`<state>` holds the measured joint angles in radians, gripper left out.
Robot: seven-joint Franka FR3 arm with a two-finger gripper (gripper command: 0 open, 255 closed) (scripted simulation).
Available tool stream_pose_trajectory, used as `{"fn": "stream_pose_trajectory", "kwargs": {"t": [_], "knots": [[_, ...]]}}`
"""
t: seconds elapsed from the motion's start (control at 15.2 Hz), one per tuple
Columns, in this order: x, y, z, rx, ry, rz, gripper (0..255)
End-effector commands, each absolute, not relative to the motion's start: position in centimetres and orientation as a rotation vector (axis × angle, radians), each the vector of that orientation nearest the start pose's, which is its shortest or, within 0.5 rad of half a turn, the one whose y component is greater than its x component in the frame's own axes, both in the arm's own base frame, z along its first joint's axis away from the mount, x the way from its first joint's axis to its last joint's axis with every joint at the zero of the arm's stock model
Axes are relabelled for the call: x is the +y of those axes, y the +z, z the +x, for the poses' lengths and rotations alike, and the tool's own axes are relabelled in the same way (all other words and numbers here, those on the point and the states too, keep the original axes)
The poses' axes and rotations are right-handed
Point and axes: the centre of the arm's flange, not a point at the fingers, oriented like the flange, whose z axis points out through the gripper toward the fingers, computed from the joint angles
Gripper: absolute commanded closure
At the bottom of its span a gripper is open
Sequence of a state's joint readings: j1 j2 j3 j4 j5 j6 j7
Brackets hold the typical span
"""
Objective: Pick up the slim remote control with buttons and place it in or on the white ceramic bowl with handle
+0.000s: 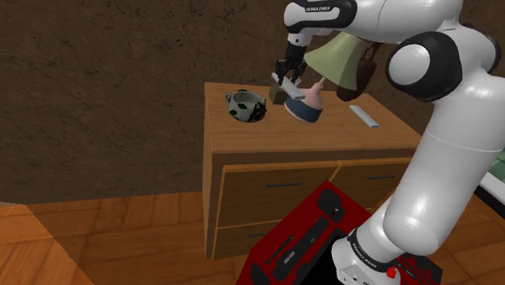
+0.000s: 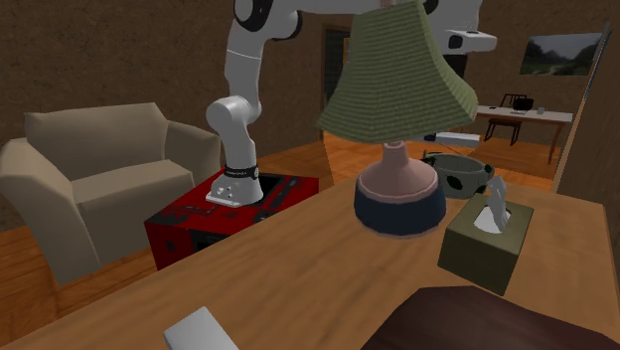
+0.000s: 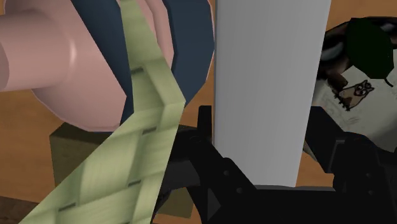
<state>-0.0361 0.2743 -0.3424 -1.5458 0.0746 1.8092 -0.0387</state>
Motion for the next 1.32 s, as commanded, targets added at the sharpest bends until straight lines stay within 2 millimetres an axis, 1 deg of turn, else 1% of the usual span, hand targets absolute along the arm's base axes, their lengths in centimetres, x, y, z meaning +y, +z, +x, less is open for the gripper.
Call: {"fn": "stream_pose_trajectory", "kwargs": {"t": [0.0,0.59,0.66,1.25], "knots": [[-19.0,50.5,62.4,0.543,-0.009,-3.114,255],[-10.1,50.6,70.3,0.543,-0.009,-3.114,255],[-8.8,50.6,71.4,0.543,-0.009,-3.114,255],[-8.8,45.9,71.4,0.543,-0.009,-3.114,255]]}}
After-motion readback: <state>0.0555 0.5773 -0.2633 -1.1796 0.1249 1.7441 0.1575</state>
